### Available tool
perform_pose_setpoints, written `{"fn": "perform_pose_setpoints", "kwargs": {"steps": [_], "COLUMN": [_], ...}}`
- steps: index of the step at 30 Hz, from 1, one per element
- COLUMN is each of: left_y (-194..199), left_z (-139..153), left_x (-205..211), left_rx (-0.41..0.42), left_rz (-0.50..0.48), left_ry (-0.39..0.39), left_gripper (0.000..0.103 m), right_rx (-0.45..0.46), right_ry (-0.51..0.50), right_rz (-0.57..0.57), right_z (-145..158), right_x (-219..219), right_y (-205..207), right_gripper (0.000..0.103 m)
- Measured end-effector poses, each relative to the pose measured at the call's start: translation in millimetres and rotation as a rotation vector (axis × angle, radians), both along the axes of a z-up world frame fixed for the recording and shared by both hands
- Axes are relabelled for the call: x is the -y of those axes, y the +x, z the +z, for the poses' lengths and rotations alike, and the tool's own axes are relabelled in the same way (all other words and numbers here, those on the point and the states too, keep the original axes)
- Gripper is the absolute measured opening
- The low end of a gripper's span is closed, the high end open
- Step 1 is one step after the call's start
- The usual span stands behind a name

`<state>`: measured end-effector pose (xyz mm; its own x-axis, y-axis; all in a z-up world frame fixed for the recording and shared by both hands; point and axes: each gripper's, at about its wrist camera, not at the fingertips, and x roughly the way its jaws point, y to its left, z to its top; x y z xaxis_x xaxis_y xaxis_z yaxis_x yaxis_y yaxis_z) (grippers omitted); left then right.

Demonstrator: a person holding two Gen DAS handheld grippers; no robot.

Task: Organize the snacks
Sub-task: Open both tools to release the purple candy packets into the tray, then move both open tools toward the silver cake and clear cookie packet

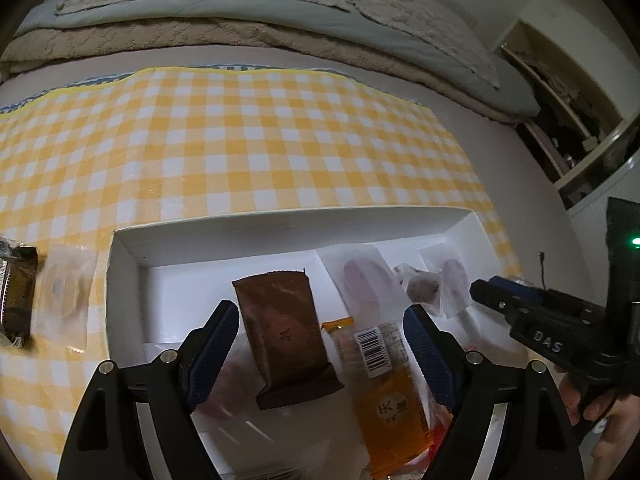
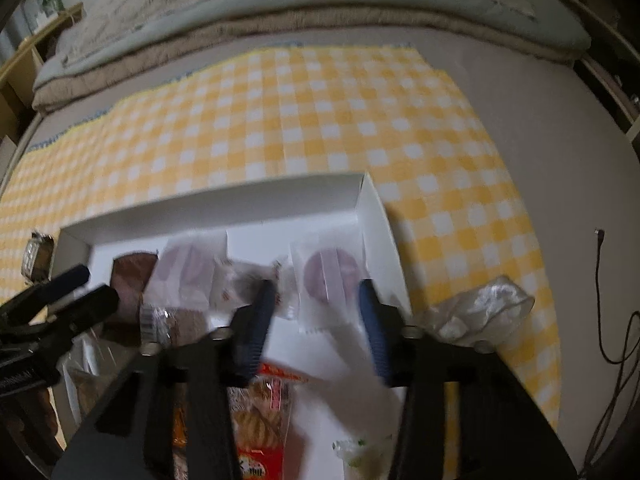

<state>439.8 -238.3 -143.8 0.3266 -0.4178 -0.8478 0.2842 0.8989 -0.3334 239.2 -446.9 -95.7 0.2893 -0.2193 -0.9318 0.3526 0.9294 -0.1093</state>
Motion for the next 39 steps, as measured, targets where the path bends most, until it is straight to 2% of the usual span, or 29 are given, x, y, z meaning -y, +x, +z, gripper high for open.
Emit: {"fn": "perform_pose_setpoints", "kwargs": {"steps": [2,8,14,21,29,31,36,37,39], "left_y": [-0.9,-0.1,1.3,-3.9,-21.3,-28.1,-44.9,-50.3,-56.6], "left_z": [1.5,1.2,-0.6,6.0,26.5,34.8,57.7,64.3,73.5], "left_x": [-2.2,-1.6,-5.0,-18.1,-26.0,-30.5,-39.5,-42.3,-47.2], "left_rx": [-0.001,0.000,-0.003,0.003,0.033,0.038,0.068,0.077,0.087], "left_rz": [-0.004,-0.009,-0.007,0.010,0.003,0.006,0.002,0.003,0.005], "left_ry": [0.003,0.022,0.032,0.045,0.071,0.070,0.081,0.084,0.085], "left_gripper": [0.083,0.083,0.083,0.083,0.084,0.087,0.101,0.103,0.103], "right_rx": [-0.024,-0.042,-0.031,0.010,0.046,0.062,0.108,0.118,0.133], "right_ry": [0.001,0.002,0.040,0.022,0.011,0.010,0.000,-0.007,-0.012], "right_rz": [0.001,-0.014,0.039,0.046,0.013,0.008,0.001,0.001,-0.003], "right_z": [-8.0,-27.7,-34.8,-13.3,12.6,21.7,44.1,49.8,58.6], "right_x": [0.5,-2.3,-20.6,-27.5,-18.1,-18.3,-21.4,-23.2,-26.1], "right_y": [-0.3,6.3,19.0,14.0,-6.5,-13.3,-30.1,-34.6,-42.5], "right_gripper": [0.023,0.022,0.022,0.023,0.023,0.025,0.039,0.040,0.049]}}
